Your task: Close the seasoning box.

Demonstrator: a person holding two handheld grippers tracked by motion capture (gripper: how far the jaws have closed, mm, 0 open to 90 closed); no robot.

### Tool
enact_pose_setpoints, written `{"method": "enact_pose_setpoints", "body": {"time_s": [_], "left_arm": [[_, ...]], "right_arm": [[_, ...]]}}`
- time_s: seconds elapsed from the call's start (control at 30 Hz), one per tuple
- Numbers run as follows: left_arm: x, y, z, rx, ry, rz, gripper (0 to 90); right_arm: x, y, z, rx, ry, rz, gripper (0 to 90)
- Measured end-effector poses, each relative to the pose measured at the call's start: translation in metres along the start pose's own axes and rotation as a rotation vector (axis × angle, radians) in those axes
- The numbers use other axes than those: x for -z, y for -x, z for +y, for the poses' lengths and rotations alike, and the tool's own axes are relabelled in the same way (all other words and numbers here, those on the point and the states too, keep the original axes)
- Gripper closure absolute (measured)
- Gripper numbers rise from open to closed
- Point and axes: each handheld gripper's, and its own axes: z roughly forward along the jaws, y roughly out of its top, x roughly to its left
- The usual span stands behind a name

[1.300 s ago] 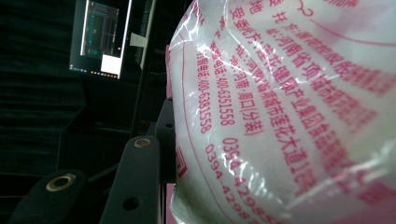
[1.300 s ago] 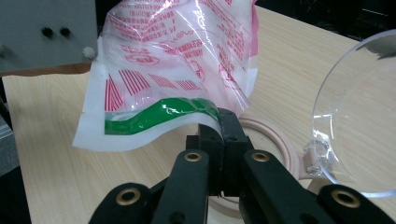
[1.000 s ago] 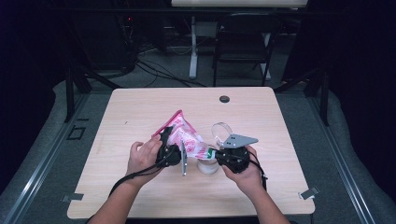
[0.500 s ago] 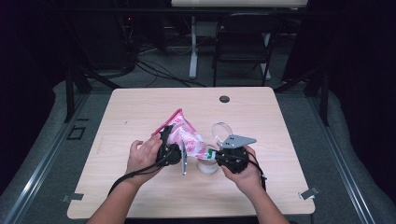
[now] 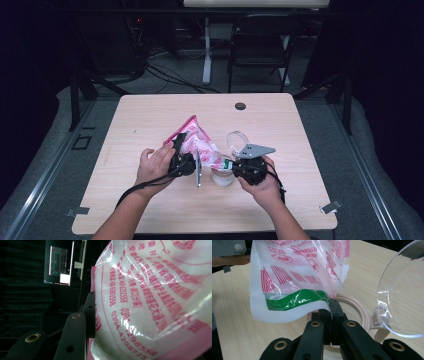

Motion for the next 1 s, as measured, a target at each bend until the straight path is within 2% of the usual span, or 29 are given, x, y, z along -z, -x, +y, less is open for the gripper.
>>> {"method": "enact_pose_setpoints", "body": {"time_s": [0.8, 1.0], "left_arm": [[0.0026, -0.0049, 0.0083, -0.039, 0.013, 0.023, 64.2], [0.0035, -0.0051, 0.0084, -0.032, 0.011, 0.020, 64.2]], "right_arm": [[0.0023, 0.0061, -0.0016, -0.009, -0.002, -0.021, 90.0], [0.0022, 0.0064, -0.0019, -0.010, -0.003, -0.022, 90.0]]}}
